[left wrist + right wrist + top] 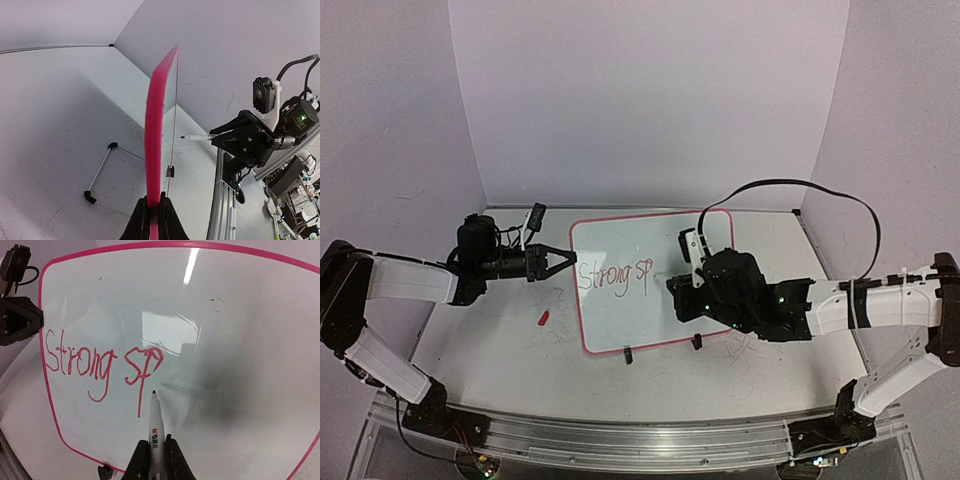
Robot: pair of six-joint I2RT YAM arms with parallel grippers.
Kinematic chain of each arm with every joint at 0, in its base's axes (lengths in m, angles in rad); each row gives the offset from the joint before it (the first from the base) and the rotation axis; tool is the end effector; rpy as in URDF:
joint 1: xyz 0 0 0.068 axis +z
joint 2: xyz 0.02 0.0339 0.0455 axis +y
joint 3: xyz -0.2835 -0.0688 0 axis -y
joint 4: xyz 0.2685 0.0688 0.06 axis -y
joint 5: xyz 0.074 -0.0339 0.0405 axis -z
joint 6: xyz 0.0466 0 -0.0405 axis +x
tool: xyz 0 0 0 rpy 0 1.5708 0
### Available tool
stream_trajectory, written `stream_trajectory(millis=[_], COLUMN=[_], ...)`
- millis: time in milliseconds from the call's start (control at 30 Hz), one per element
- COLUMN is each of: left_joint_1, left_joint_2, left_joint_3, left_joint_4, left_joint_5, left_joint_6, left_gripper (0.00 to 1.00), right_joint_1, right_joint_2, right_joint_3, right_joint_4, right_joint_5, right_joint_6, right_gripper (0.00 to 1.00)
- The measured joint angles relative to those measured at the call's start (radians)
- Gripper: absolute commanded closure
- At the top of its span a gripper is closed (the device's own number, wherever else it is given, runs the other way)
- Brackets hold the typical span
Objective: Write a sentence on the whiteboard
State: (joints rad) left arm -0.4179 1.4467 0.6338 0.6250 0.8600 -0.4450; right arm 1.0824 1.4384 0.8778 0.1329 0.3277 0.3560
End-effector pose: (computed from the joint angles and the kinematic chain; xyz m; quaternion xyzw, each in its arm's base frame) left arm 0.2741 -0.1604 0.2216 0.2563 0.7037 -0.5341 0.3922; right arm 0.1772 0.3015 0.2536 -0.2123 0.8070 0.2484 0.4919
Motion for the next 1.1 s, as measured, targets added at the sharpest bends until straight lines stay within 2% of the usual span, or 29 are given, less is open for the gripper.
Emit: stream_trajectory(millis=[433,1100], left_joint_1=[0.000,0.000], left_joint_2=[0.000,0.000], left_joint_3=[0.000,0.000], left_joint_4=[0.000,-0.006], left_joint_5=[0.000,-0.008], left_joint_6=[0.000,0.000], left_gripper=[1.00,1.00], right_joint_1=[0.000,-0.015], right_joint_2=[0.056,0.091], right_joint_3=[0.103,0.110], right_joint_4=[-0.021,-0.030], right_joint_5=[0.076,0.105], right_joint_6=[-0.016,0.013], right_gripper=[1.00,1.00])
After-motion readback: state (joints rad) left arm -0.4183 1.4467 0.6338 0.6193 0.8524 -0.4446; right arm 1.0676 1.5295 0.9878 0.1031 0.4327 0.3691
